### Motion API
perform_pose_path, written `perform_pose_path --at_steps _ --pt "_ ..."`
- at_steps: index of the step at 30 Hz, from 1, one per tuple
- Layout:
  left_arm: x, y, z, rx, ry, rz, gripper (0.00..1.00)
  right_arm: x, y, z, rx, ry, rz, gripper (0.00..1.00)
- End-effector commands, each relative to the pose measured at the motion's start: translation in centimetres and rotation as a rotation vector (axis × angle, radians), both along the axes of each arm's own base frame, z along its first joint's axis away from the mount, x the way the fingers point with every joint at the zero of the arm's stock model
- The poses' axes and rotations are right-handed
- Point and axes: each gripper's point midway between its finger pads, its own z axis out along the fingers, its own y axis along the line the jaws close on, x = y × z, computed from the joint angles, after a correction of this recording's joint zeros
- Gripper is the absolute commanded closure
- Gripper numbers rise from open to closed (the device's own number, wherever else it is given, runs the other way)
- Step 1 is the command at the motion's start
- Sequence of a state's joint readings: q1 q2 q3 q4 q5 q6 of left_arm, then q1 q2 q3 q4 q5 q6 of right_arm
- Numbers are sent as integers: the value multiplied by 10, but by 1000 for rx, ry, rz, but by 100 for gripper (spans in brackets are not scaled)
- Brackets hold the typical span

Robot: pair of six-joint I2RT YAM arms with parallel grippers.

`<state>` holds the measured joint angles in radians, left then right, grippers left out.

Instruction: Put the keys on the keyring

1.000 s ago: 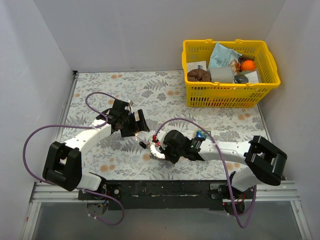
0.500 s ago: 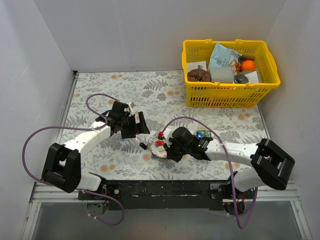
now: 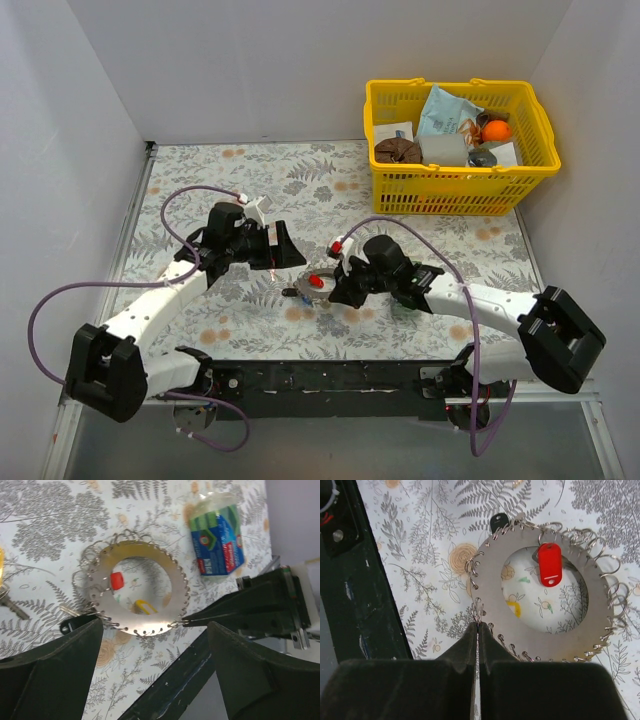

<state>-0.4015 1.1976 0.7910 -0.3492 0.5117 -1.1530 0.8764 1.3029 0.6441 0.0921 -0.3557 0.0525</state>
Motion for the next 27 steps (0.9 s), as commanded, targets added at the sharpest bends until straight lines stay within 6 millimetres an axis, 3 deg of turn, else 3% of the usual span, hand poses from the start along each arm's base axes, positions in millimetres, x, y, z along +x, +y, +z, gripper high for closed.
perform_pose_path --at_steps 1,5,12,16,27 --pt "-15 -16 50 -155 -181 -140 16 12 24 68 196 -96 63 99" --pt "-34 -24 80 -264 -276 -242 16 22 27 104 293 -133 71 99" --pt "-60 -30 121 -384 -387 -375 26 18 29 162 461 -172 139 99" --pt "-63 -32 138 -420 -420 -412 33 9 30 180 516 -173 199 99" --pt "-62 -39 145 -429 -428 -441 44 -8 23 205 600 -156 265 99"
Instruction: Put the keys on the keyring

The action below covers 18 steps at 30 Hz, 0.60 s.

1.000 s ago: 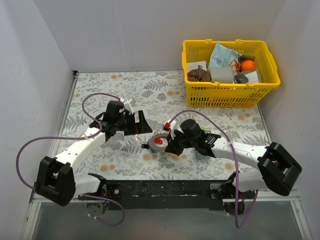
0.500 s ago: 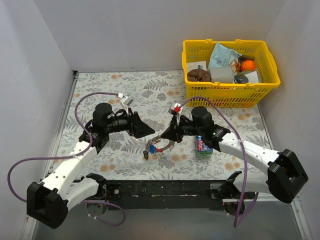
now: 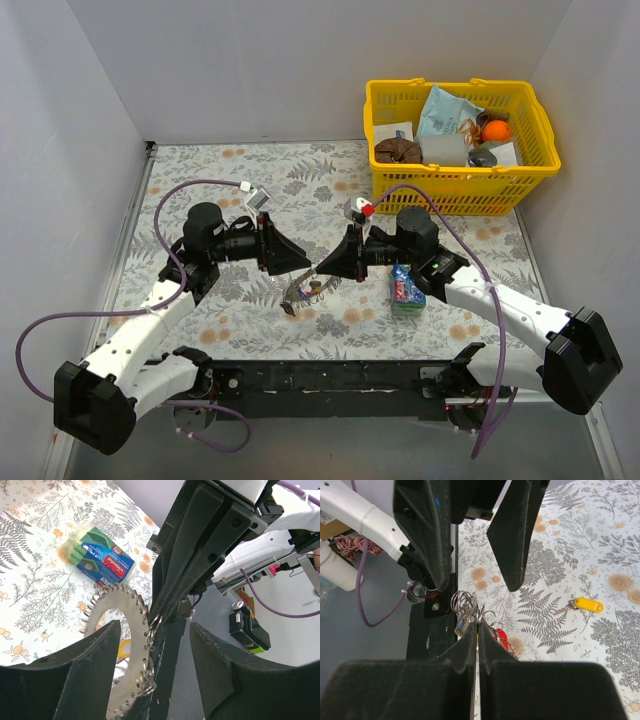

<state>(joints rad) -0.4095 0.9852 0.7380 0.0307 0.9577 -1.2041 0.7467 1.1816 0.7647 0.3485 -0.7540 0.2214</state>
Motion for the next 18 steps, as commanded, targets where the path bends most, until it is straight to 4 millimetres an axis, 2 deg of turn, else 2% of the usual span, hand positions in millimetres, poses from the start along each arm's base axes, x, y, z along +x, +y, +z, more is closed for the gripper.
perform_pose_path --at_steps 1,7,12,18 --pt "-5 -5 23 -30 -65 -35 45 -8 0 53 141 -95 60 99" --pt "-10 -14 25 -30 -70 -64 57 -8 -1 56 154 -89 60 99" --pt "-10 -19 22 -17 -68 -61 62 -7 -2 56 157 -87 49 99" --pt "-7 -20 21 -3 -71 -43 79 -7 -3 56 161 -86 48 99"
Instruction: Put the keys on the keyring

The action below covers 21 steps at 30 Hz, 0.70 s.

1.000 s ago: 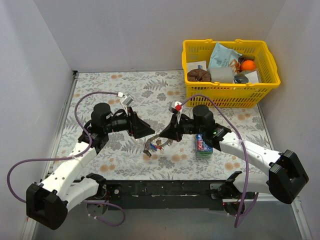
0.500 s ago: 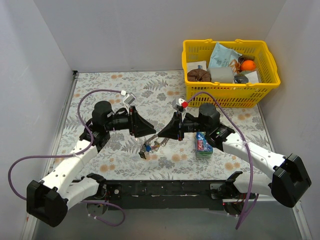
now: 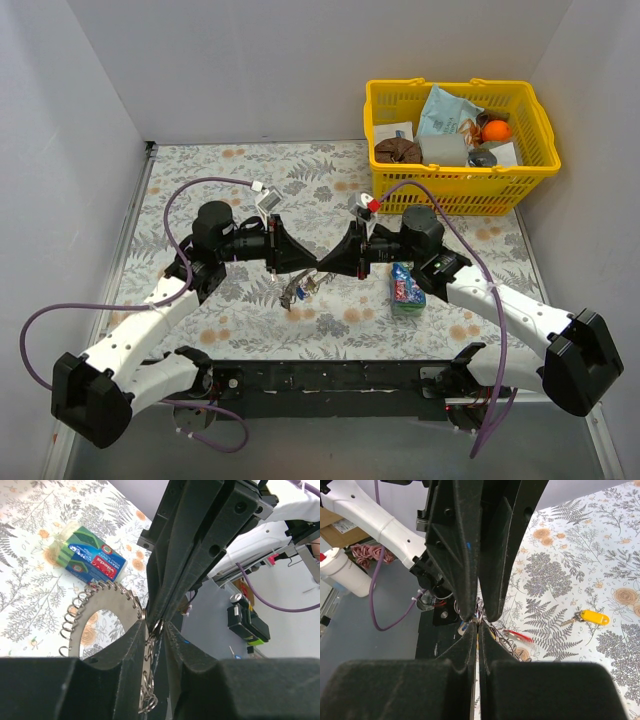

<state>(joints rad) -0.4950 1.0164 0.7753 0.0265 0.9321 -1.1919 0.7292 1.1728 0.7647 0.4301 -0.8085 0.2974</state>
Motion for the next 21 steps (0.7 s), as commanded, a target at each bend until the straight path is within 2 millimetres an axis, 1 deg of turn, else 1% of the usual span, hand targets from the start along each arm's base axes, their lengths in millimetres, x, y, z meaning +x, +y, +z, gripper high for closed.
perform_pose_path --at_steps 1,2,5,6,7,10,12,13,15,16,17,19,20,21 --pt "4 -1 16 -10 -59 21 81 -3 -2 37 99 -97 15 99" --pt "5 -1 17 -11 -63 27 85 -3 -2 37 100 -96 15 99" --pt "7 -1 20 -14 -70 36 92 -3 -2 37 100 -95 17 99" --pt "8 -1 22 -15 -71 36 97 -3 -2 37 102 -97 18 99" --pt "7 -2 22 -15 -70 35 100 -4 -2 36 101 -91 20 99" --pt "8 -3 22 -12 -68 33 100 -4 -1 36 100 -87 24 99" --pt "10 -3 28 -16 -89 38 100 -3 -1 34 96 -82 24 99" --pt "8 -3 25 -1 -72 39 100 -3 -1 34 95 -83 24 99" --pt "10 -2 25 11 -87 44 100 -2 0 34 87 -80 21 98" --pt "11 -2 26 21 -87 48 100 0 0 34 82 -80 16 94" --pt "12 -1 27 29 -93 52 100 1 0 34 79 -92 12 83" --pt "14 -1 29 55 -105 60 100 5 -2 36 68 -100 -4 70" --pt "14 -1 29 66 -106 59 100 7 -3 37 65 -107 -10 60" --pt "16 0 29 80 -106 65 100 9 -5 37 53 -120 -22 55"
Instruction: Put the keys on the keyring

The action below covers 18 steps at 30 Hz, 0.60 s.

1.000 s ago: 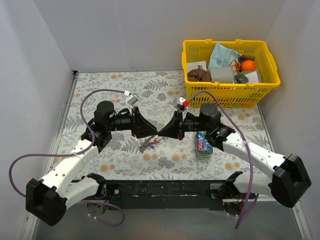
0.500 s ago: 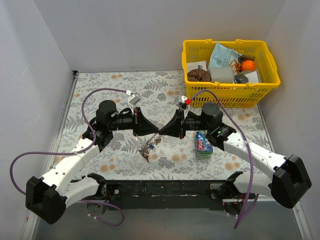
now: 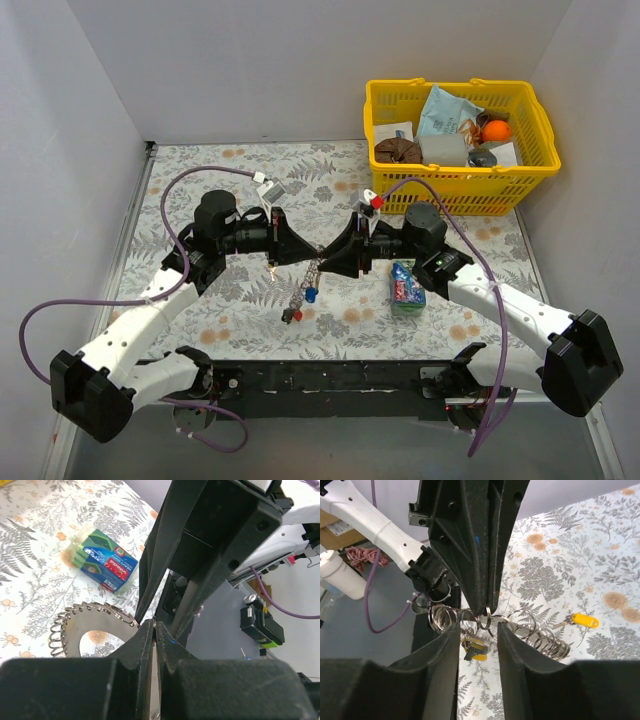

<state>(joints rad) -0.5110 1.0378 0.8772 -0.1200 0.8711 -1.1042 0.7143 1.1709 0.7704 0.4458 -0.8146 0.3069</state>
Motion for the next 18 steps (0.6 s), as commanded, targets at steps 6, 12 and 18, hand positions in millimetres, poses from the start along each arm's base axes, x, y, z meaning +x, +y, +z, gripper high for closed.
perform_pose_path --at_steps 6,12,18 --pt "10 2 22 124 -89 20 100 19 -16 52 46 -185 -65 35" --pt "9 3 30 186 -136 -13 100 29 -26 59 57 -223 -50 32" --pt "-1 3 30 224 -141 -100 100 17 -25 69 71 -234 90 37"
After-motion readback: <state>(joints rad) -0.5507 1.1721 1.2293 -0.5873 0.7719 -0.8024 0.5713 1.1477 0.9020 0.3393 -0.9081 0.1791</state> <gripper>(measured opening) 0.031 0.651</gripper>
